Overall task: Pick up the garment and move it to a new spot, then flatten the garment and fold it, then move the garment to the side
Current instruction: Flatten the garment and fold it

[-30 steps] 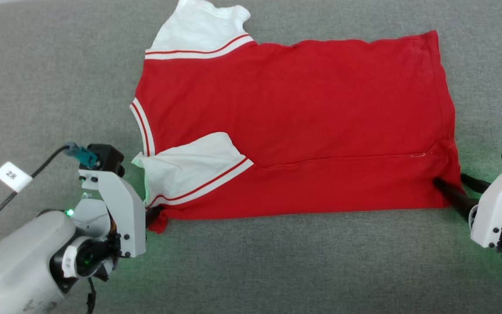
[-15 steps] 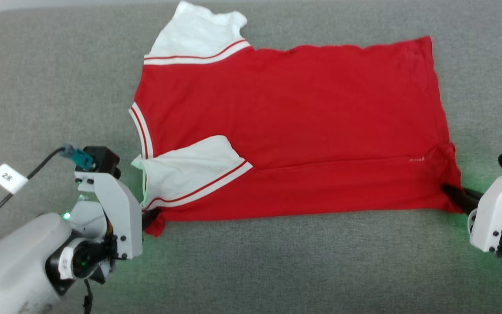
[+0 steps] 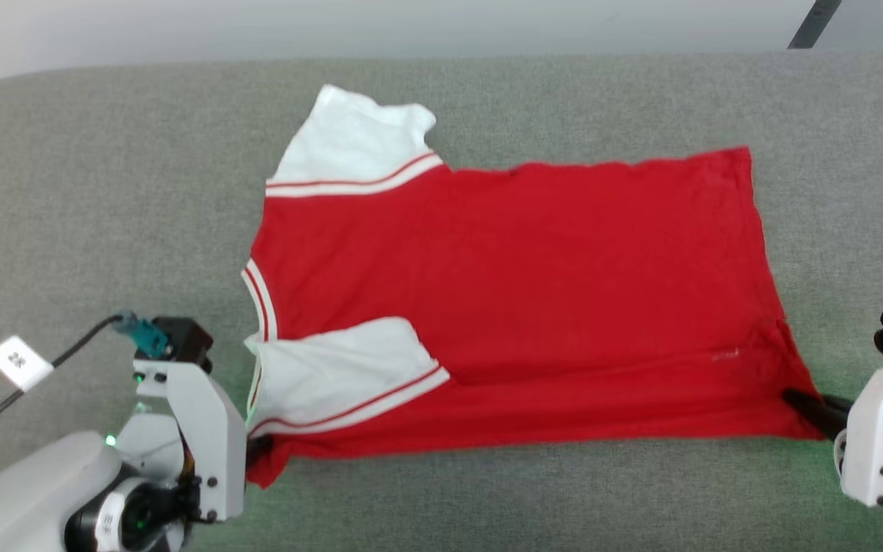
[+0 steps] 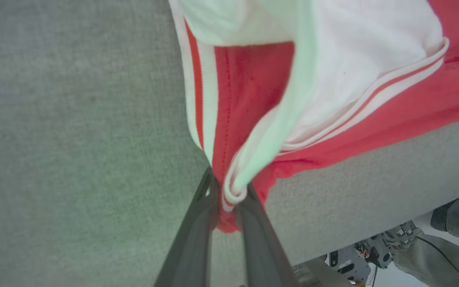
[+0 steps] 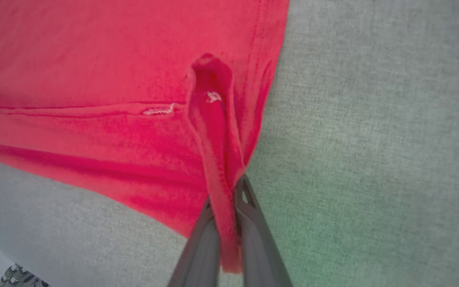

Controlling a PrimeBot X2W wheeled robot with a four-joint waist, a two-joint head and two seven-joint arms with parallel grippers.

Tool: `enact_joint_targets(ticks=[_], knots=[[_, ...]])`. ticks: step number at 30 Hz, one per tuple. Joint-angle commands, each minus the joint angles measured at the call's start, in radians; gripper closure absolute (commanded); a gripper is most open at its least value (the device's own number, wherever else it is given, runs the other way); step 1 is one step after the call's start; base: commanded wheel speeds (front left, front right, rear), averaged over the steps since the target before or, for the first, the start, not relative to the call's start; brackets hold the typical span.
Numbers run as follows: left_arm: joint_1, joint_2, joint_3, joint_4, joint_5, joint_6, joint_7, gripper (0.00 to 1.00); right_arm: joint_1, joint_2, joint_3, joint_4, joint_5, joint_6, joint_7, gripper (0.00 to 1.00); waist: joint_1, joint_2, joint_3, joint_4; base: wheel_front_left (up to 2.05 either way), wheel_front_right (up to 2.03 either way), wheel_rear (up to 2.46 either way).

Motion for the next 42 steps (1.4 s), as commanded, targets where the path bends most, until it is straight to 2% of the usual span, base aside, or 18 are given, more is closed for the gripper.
enact_joint_targets(ticks=[1,8,14,15,16,17,18,19,20,26,35,42], knots=[[0.019,0.014,0.000,-0.007,-0.006,0.013,0.001,1.00,0.021,-0.003,-0.014,-0.006,0.000,-0.001,0.011,1.00,0.0000,-0.0001,-0.010,0.000,0.00,0.00,0.00],[0.054,0.047,-0.002,-0.066,-0.021,0.055,0.005,1.00,0.088,0.015,-0.062,-0.069,-0.019,-0.001,0.065,1.00,0.0000,-0.0001,-0.021,-0.004,0.00,0.00,0.00],[0.072,0.038,-0.010,-0.069,-0.027,0.059,0.004,1.00,0.108,0.047,-0.077,-0.088,-0.033,-0.001,0.084,1.00,0.0000,-0.0001,-0.021,-0.013,0.00,0.00,0.00],[0.075,0.036,-0.013,-0.064,-0.026,0.057,0.002,0.94,0.110,0.051,-0.074,-0.088,-0.035,-0.001,0.085,1.00,0.0000,-0.0001,-0.021,-0.014,0.00,0.00,0.00],[0.077,0.034,-0.016,-0.060,-0.022,0.056,0.002,0.76,0.108,0.052,-0.070,-0.091,-0.036,-0.001,0.083,0.87,0.0000,-0.0001,-0.022,-0.016,0.00,0.00,0.00],[0.080,0.029,-0.015,-0.054,-0.026,0.055,0.002,0.62,0.105,0.056,-0.068,-0.093,-0.038,-0.001,0.077,0.64,0.0000,-0.0001,-0.022,-0.017,0.00,0.00,0.00],[0.081,0.025,-0.015,-0.048,-0.029,0.053,0.000,0.51,0.103,0.059,-0.066,-0.093,-0.040,-0.001,0.076,0.53,0.0000,-0.0001,-0.022,-0.018,0.00,0.00,0.00],[0.083,0.023,-0.015,-0.041,-0.030,0.055,-0.002,0.08,0.101,0.059,-0.062,-0.094,-0.044,-0.001,0.075,0.35,0.0000,-0.0001,-0.022,-0.020,0.00,0.00,0.00],[0.086,0.020,-0.016,-0.034,-0.035,0.059,0.002,0.00,0.098,0.060,-0.060,-0.097,-0.046,-0.001,0.070,0.00,0.0000,-0.0001,-0.024,-0.021,0.00,0.00,0.00],[0.082,0.024,-0.011,-0.025,-0.036,0.058,0.002,0.00,0.099,0.062,-0.072,-0.118,-0.065,-0.001,0.062,0.00,0.0000,-0.0001,-0.030,-0.030,0.00,0.00,0.00],[0.057,0.072,0.010,-0.083,-0.038,0.088,0.017,0.00,0.124,0.078,-0.099,-0.206,-0.089,-0.001,0.009,0.00,0.0000,-0.0001,-0.035,-0.052,0.00,0.00,0.00],[-0.010,0.118,0.055,-0.156,0.009,0.092,-0.005,0.00,0.128,0.093,-0.097,-0.286,-0.135,-0.001,-0.154,0.00,0.0000,-0.0001,-0.031,-0.087,0.00,0.00,0.00]])
